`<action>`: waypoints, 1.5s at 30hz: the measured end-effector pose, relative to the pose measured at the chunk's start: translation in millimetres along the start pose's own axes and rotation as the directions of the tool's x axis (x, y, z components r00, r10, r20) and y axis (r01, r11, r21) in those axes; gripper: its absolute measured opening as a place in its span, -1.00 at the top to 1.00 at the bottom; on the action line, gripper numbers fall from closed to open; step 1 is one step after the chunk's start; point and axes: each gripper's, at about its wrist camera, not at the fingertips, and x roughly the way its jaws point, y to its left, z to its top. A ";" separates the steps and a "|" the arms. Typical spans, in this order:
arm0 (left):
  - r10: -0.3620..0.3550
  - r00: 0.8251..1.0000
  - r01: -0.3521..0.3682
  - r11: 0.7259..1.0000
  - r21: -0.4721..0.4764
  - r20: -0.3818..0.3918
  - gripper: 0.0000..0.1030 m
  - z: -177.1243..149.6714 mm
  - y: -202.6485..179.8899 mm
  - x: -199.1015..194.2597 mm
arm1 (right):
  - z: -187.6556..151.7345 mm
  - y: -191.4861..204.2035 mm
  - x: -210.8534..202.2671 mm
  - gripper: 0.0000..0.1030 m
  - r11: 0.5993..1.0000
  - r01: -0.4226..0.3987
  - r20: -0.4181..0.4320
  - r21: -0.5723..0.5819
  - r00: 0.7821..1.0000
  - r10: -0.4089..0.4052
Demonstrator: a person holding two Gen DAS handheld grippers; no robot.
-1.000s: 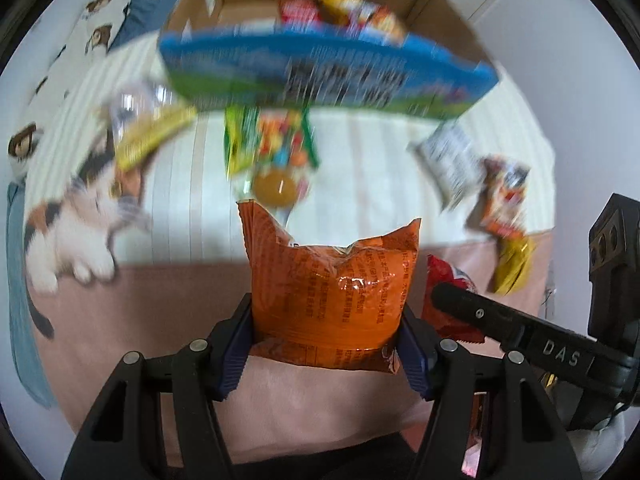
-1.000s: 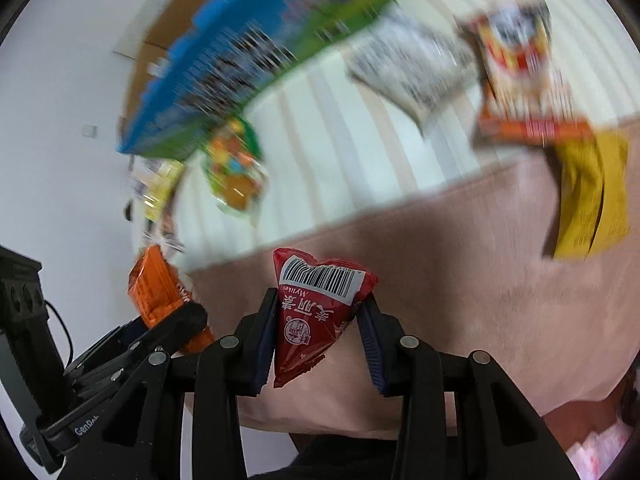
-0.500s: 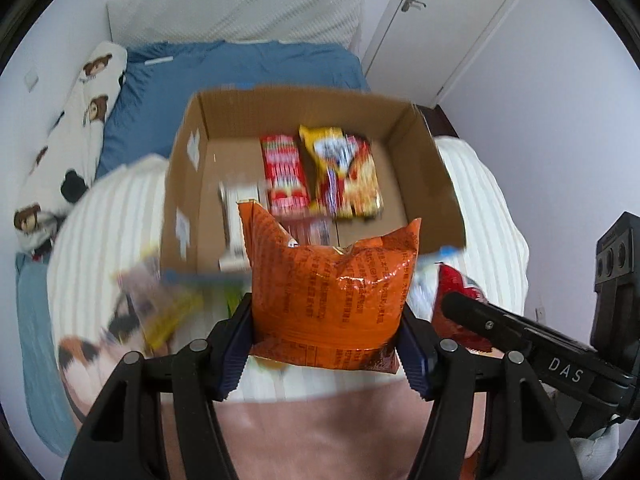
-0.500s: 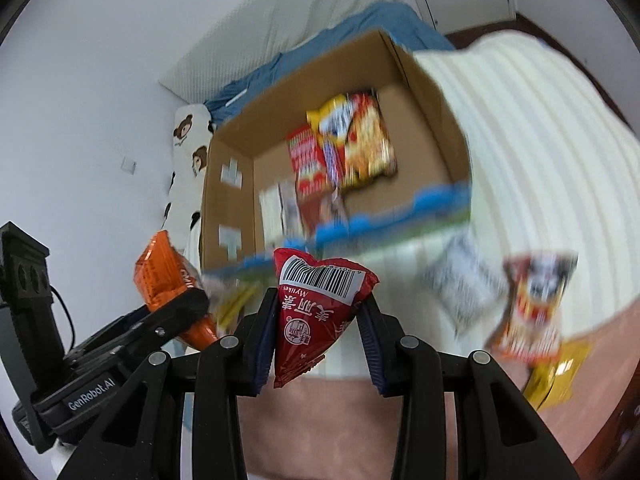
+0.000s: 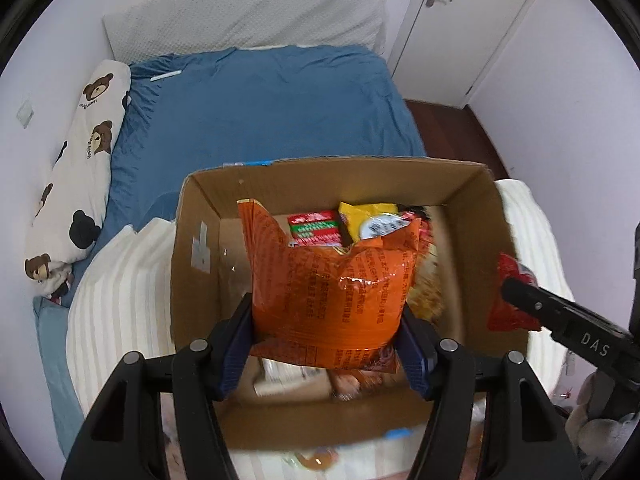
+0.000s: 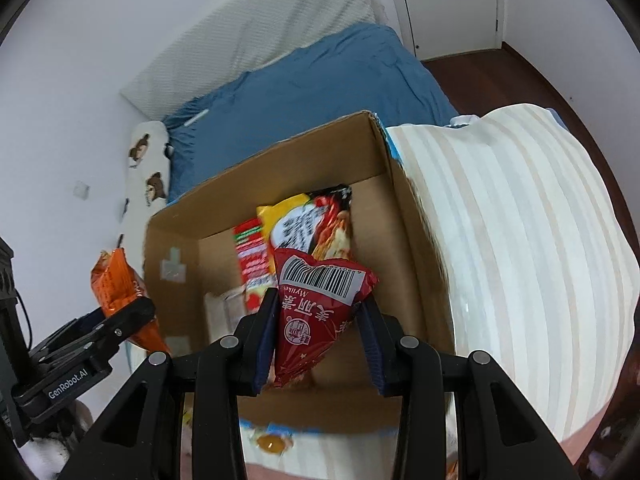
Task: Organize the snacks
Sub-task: 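Carry both packets into the cardboard box and open both tools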
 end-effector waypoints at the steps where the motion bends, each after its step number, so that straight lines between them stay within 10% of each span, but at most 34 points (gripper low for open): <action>1: 0.003 1.000 -0.003 1.000 -0.008 -0.008 -0.20 3.0 2.5 5.3 | 7.9 -1.4 9.6 0.20 1.000 0.011 -0.011 0.000 1.000 -0.011; 22: 0.027 0.981 -0.050 0.992 -0.114 -0.195 -0.25 37.6 36.1 101.6 | 66.8 -2.6 97.9 0.16 0.985 0.166 -0.063 -0.039 0.984 -0.168; 27: 0.036 0.983 -0.057 0.992 -0.111 -0.178 -0.77 46.0 38.2 100.6 | 68.8 4.5 99.0 -0.30 0.977 0.200 -0.064 -0.073 0.977 -0.204; 36: 0.039 0.988 -0.057 0.992 -0.116 -0.151 -0.78 41.1 40.0 83.2 | 61.9 20.5 99.9 -0.81 0.970 0.211 -0.088 -0.124 0.971 -0.222; 45: 0.038 0.995 -0.049 0.992 -0.115 -0.096 -0.78 21.1 40.0 49.9 | 41.9 22.2 77.2 -0.84 0.970 0.208 -0.069 -0.125 0.974 -0.217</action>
